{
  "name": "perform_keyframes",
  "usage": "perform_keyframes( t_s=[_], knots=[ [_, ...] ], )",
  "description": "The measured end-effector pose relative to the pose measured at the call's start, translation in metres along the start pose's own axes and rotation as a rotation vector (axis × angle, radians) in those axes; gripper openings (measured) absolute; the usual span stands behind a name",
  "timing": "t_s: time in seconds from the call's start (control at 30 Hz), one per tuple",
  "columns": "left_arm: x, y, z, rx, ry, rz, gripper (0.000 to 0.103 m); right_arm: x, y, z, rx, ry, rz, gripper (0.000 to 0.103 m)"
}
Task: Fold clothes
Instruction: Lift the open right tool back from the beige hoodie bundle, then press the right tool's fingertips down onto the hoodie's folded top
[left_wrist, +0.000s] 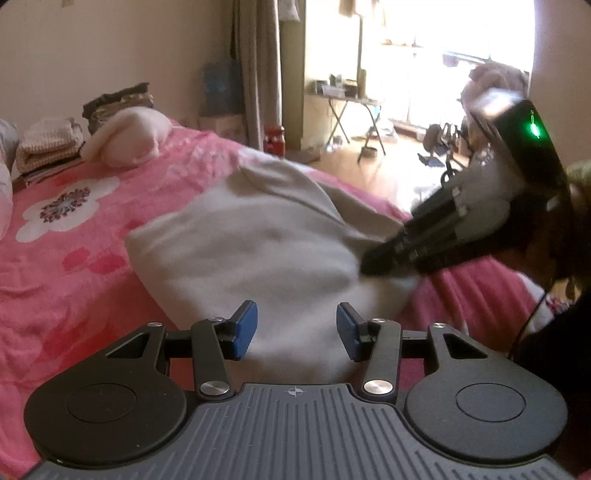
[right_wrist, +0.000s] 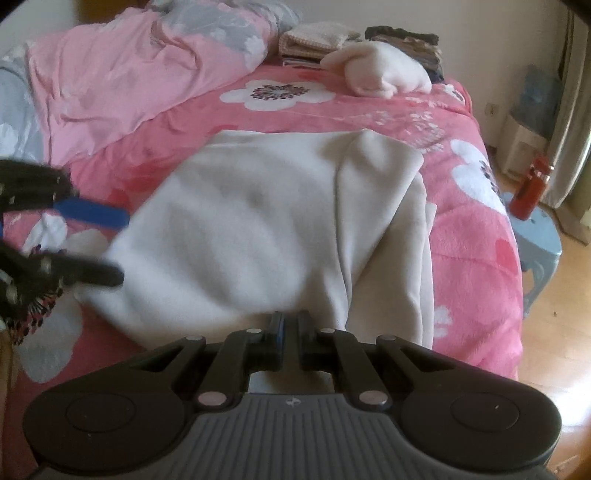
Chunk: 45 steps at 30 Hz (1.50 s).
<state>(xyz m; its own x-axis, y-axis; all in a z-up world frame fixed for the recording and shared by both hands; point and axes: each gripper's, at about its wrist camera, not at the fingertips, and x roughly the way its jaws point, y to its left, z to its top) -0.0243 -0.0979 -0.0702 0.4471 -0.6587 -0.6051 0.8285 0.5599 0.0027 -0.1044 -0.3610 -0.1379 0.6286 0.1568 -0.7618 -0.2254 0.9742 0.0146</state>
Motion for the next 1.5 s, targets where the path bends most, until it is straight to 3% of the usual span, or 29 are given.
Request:
perform_keyframes(
  t_s=[0.13, 0.27, 0.37, 0.43, 0.5, 0.57, 0.73, 0.87, 0.93, 1.0, 1.13, 1.33, 1.43, 1.5],
  knots=[
    [0.017, -0.007, -0.007, 0.069, 0.070, 0.012, 0.049, -0.009, -0.002, 0.013, 0.015, 0.020, 0.010, 0.006],
    [0.018, -0.009, -0.008, 0.058, 0.083, 0.010, 0.052, -0.030, -0.002, 0.047, -0.013, -0.108, 0.002, 0.006],
    [0.018, -0.008, -0.007, 0.044, 0.088, 0.009, 0.052, -0.024, -0.004, 0.066, -0.041, -0.166, -0.033, 0.006],
    [0.017, -0.008, -0.008, 0.037, 0.089, 0.009, 0.052, -0.001, -0.012, 0.066, -0.023, -0.135, -0.063, 0.006],
    [0.017, -0.007, -0.007, 0.024, 0.089, 0.005, 0.052, 0.035, -0.023, 0.048, -0.014, -0.030, -0.096, 0.007],
    [0.017, -0.006, -0.006, 0.013, 0.091, 0.001, 0.052, 0.038, -0.031, 0.035, 0.027, -0.084, -0.064, 0.007],
    [0.017, -0.005, -0.007, 0.001, 0.091, -0.002, 0.052, 0.026, -0.025, 0.056, 0.020, -0.044, -0.090, 0.008],
    [0.017, -0.005, -0.007, -0.016, 0.087, -0.003, 0.053, 0.012, -0.015, 0.074, -0.033, -0.140, -0.105, 0.008],
    [0.017, -0.005, -0.007, -0.016, 0.086, -0.002, 0.053, 0.022, -0.017, 0.080, -0.052, -0.156, -0.142, 0.008],
    [0.018, -0.005, -0.006, -0.018, 0.085, -0.005, 0.053, 0.051, -0.027, 0.077, -0.053, -0.093, -0.187, 0.008],
    [0.018, -0.005, -0.005, -0.016, 0.088, -0.006, 0.053, 0.068, -0.051, 0.078, 0.046, -0.076, -0.135, 0.008],
    [0.017, -0.004, -0.007, -0.019, 0.083, -0.003, 0.053, 0.032, -0.046, 0.114, 0.071, -0.172, -0.115, 0.008],
    [0.017, -0.006, -0.008, -0.016, 0.079, 0.003, 0.053, 0.045, -0.043, 0.129, 0.044, -0.208, -0.105, 0.008],
    [0.017, -0.007, -0.008, -0.016, 0.076, 0.003, 0.053, 0.073, -0.052, 0.126, 0.072, -0.158, -0.109, 0.008]
  ],
)
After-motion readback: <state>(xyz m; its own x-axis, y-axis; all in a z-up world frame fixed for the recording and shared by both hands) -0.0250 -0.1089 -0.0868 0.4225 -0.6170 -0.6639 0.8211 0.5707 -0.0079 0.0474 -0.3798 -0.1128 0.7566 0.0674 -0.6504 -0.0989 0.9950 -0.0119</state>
